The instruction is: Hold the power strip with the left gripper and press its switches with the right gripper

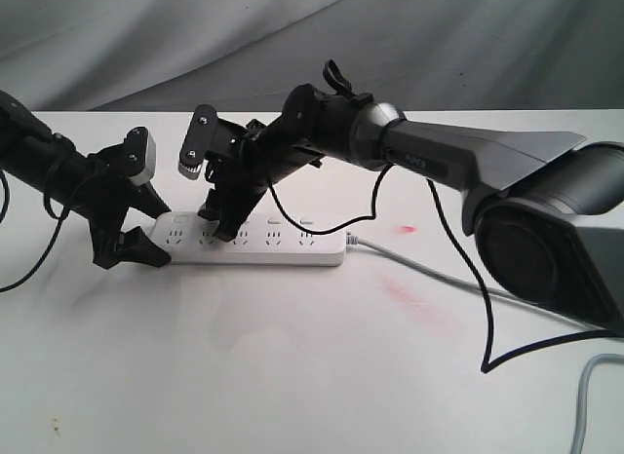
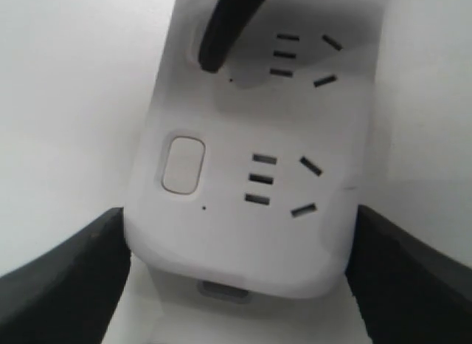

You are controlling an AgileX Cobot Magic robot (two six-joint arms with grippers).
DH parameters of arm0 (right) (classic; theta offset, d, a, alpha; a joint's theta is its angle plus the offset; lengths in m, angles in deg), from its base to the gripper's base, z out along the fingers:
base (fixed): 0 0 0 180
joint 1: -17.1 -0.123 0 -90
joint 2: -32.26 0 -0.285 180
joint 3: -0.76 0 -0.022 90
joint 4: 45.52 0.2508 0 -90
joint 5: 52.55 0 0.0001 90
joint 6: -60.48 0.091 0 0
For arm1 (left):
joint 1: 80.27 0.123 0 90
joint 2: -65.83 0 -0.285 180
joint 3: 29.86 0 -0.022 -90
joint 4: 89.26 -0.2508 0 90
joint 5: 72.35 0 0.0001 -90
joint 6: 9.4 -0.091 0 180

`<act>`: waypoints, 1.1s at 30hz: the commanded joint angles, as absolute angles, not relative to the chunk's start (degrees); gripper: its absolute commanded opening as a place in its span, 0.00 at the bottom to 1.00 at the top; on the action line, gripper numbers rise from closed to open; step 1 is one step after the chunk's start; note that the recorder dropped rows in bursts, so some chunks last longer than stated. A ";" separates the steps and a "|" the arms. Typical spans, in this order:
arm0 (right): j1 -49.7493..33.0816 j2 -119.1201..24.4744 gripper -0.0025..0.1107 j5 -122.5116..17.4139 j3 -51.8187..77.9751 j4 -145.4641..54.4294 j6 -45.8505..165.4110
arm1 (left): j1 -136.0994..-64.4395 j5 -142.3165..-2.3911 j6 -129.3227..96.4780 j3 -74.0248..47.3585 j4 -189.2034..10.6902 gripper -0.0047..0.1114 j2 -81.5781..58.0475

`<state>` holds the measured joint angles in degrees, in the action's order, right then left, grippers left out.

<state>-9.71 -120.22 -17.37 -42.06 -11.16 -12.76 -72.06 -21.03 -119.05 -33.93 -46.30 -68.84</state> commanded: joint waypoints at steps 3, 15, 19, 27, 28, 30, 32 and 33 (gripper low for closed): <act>-8.79 -119.86 0.49 -17.04 -41.76 -12.30 -12.25 | -72.20 -21.30 -119.07 -34.24 -45.83 0.53 -68.71; -9.19 -121.93 0.49 -14.14 -41.76 -12.17 -11.91 | -72.20 -21.30 -119.30 -34.24 -45.83 0.53 -68.71; -9.19 -122.65 0.49 -12.55 -41.76 -13.18 -11.91 | -72.20 -21.30 -119.20 -34.24 -45.83 0.53 -68.71; -9.19 -124.45 0.49 -11.48 -41.76 -13.18 -11.91 | -72.20 -21.30 -119.34 -34.24 -45.83 0.53 -68.71; -9.19 -124.61 0.49 -11.75 -41.76 -13.18 -11.91 | -72.20 -21.30 -119.34 -34.24 -45.83 0.53 -68.71; -9.19 -124.97 0.49 -11.97 -41.76 -12.94 -11.91 | -72.20 -21.30 -119.34 -34.24 -45.83 0.53 -68.71; -9.19 -125.35 0.49 -11.97 -41.76 -12.79 -11.91 | -72.20 -21.30 -119.34 -34.24 -45.83 0.53 -68.71; -9.19 -125.52 0.49 -11.97 -41.76 -12.56 -11.91 | -72.20 -21.30 -119.34 -34.24 -45.83 0.53 -68.71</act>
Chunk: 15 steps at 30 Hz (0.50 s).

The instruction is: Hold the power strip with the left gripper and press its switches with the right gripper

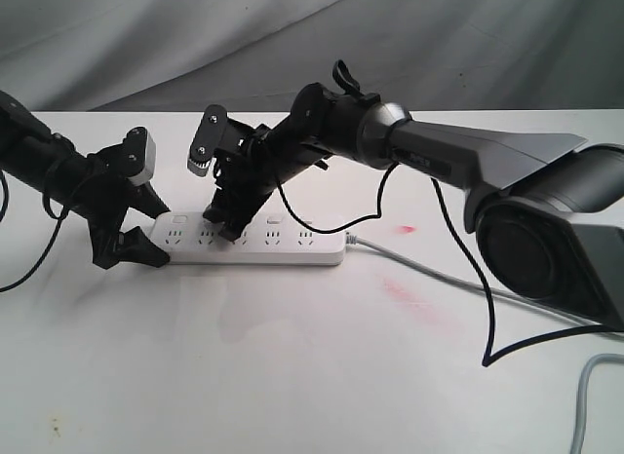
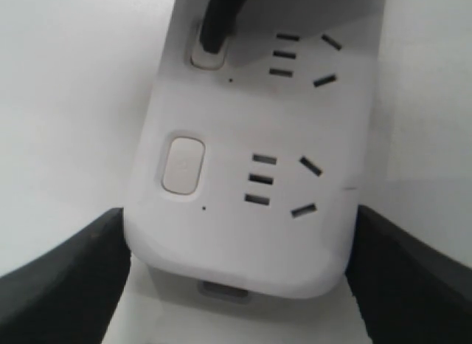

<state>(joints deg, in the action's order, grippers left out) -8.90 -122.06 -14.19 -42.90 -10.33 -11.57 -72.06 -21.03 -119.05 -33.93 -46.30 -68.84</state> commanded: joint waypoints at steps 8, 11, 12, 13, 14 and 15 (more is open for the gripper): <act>-9.05 -125.84 0.49 -12.15 -41.76 -12.36 -11.64 | -72.20 -21.30 -119.18 -34.24 -45.83 0.53 -68.71; -9.05 -125.62 0.49 -12.08 -41.76 -11.85 -11.06 | -72.20 -21.30 -119.18 -34.24 -45.83 0.53 -68.71; -9.05 -125.09 0.49 -12.08 -41.76 -11.45 -11.06 | -72.20 -21.30 -119.18 -34.24 -45.83 0.53 -68.71; -9.05 -124.49 0.49 -12.23 -41.76 -11.49 -11.06 | -72.20 -21.30 -119.18 -34.24 -45.83 0.53 -68.71; -9.05 -123.76 0.49 -12.66 -41.76 -11.49 -11.06 | -72.20 -21.30 -119.18 -34.24 -45.83 0.53 -68.71; -9.05 -123.10 0.49 -12.90 -41.76 -11.25 -11.06 | -72.20 -21.30 -119.18 -34.24 -45.83 0.53 -68.71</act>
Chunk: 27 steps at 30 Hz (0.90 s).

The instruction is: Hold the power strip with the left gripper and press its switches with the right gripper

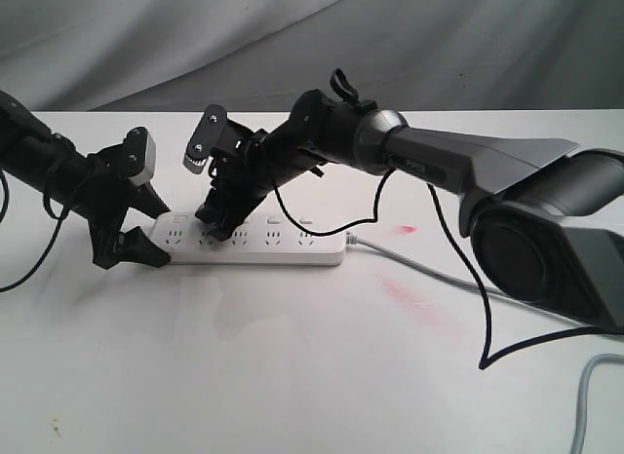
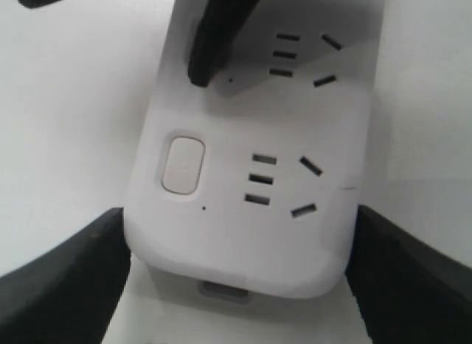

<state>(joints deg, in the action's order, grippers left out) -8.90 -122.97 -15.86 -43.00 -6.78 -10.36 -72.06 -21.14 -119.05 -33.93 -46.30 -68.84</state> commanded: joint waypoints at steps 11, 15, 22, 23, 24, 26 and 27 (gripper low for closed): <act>-8.02 -115.05 0.49 -8.93 -41.76 -13.82 -7.09 | -72.20 -21.30 -119.30 -34.24 -45.83 0.53 -68.71; -7.19 -114.75 0.49 -8.09 -41.76 -14.77 -6.29 | -72.20 -21.30 -119.30 -34.24 -45.83 0.53 -68.71; -6.18 -115.32 0.49 -7.55 -41.76 -15.60 -6.05 | -72.20 -21.30 -119.19 -34.24 -45.83 0.53 -68.71; -6.05 -115.42 0.49 -7.55 -41.76 -15.60 -6.05 | -72.20 -21.30 -119.19 -34.24 -45.83 0.53 -68.71; -5.90 -115.64 0.49 -7.55 -41.76 -15.60 -6.05 | -72.20 -21.30 -119.19 -34.24 -45.83 0.53 -68.71; -5.80 -115.92 0.49 -7.09 -41.76 -15.50 -6.05 | -72.20 -21.30 -119.19 -34.24 -45.83 0.53 -68.71; -5.80 -116.31 0.49 -6.93 -41.76 -15.50 -6.05 | -72.20 -21.30 -119.19 -34.24 -45.83 0.53 -68.71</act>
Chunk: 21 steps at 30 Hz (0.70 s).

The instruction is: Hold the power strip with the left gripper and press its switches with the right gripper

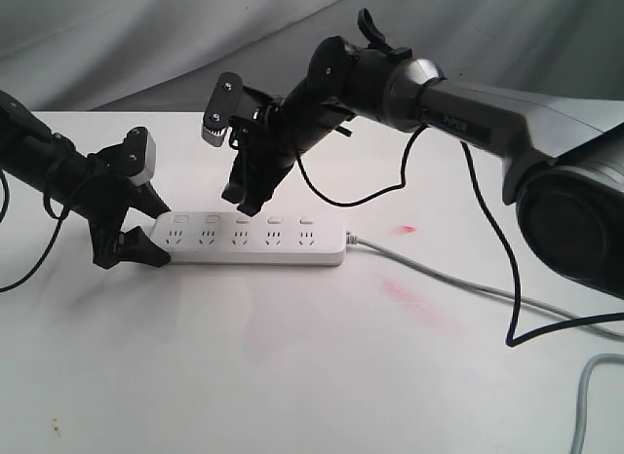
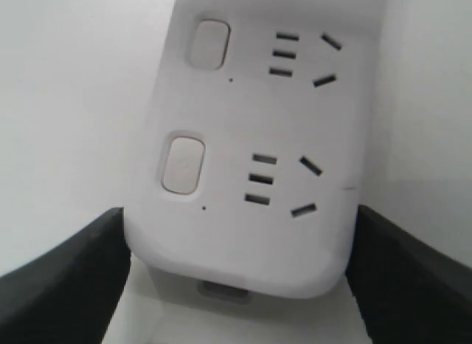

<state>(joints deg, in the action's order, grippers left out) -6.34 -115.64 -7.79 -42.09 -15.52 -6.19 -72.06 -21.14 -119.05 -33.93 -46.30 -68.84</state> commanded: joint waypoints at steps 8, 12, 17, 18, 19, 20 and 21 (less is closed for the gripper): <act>-5.80 -117.85 0.49 -7.27 -41.76 -15.47 -6.05 | -72.20 -21.30 -119.30 -34.24 -45.83 0.53 -68.71; -5.68 -118.06 0.49 -8.52 -41.76 -15.63 -6.05 | -72.20 -21.30 -119.30 -34.24 -45.83 0.53 -68.71; -5.68 -118.72 0.49 -9.25 -41.76 -15.38 -6.05 | -72.20 -21.30 -119.19 -34.24 -45.83 0.53 -68.71; -5.68 -118.86 0.49 -9.25 -41.76 -15.24 -6.05 | -72.20 -21.30 -119.19 -34.24 -45.83 0.53 -68.71; -5.68 -119.19 0.49 -9.25 -41.76 -15.24 -6.05 | -72.20 -21.30 -119.19 -34.24 -45.83 0.53 -68.71; -5.68 -119.29 0.49 -9.25 -41.76 -15.15 -6.05 | -72.20 -21.30 -119.19 -34.24 -45.83 0.53 -68.71; -5.68 -119.62 0.49 -9.25 -41.76 -15.15 -6.05 | -72.20 -21.30 -119.19 -34.24 -45.83 0.53 -68.71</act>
<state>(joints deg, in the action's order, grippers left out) -6.10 -119.02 -9.02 -42.09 -15.36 -5.98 -72.06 -21.14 -119.05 -33.93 -46.19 -68.84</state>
